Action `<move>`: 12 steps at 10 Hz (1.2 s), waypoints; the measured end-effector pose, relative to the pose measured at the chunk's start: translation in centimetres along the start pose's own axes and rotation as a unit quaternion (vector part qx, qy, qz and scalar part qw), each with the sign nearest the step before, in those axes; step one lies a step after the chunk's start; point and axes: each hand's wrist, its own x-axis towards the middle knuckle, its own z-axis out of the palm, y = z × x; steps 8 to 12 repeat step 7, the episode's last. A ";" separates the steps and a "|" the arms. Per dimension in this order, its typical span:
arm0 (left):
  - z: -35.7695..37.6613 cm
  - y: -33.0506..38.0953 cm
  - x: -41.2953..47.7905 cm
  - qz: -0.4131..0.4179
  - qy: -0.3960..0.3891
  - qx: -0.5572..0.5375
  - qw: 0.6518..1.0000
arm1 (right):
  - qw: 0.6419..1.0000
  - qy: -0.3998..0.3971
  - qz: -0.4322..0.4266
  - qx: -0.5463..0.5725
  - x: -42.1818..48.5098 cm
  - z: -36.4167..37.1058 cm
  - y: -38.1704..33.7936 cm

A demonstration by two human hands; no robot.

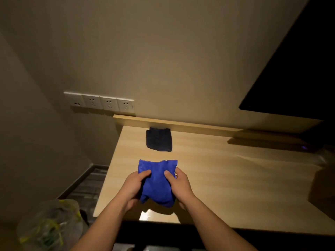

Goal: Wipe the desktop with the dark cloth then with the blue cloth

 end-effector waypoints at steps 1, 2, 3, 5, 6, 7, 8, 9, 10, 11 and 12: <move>-4.6 3.8 3.1 0.011 0.019 0.063 0.998 | 0.999 0.036 0.000 -0.005 3.6 5.4 -1.8; -7.9 7.7 6.8 0.031 0.054 0.108 0.992 | 0.997 0.072 0.002 0.005 7.5 9.8 -4.0; -9.6 11.5 10.9 0.062 0.073 0.135 0.986 | 0.996 0.089 -0.005 -0.009 12.0 12.8 -6.9; -11.8 16.3 19.1 0.100 0.059 0.305 0.945 | 0.973 0.081 0.019 -0.213 19.8 13.7 -11.3; -13.7 15.1 21.2 0.122 0.080 0.474 0.868 | 0.928 0.077 0.010 -0.364 20.6 12.7 -9.6; -14.6 13.9 21.3 0.182 0.097 0.582 0.786 | 0.879 0.081 -0.038 -0.468 20.3 12.2 -8.0; -14.6 13.9 21.3 0.182 0.097 0.582 0.786 | 0.879 0.081 -0.038 -0.468 20.3 12.2 -8.0; -14.6 13.9 21.3 0.182 0.097 0.582 0.786 | 0.879 0.081 -0.038 -0.468 20.3 12.2 -8.0; -14.6 13.9 21.3 0.182 0.097 0.582 0.786 | 0.879 0.081 -0.038 -0.468 20.3 12.2 -8.0; -14.6 13.9 21.3 0.182 0.097 0.582 0.786 | 0.879 0.081 -0.038 -0.468 20.3 12.2 -8.0; -14.6 13.9 21.3 0.182 0.097 0.582 0.786 | 0.879 0.081 -0.038 -0.468 20.3 12.2 -8.0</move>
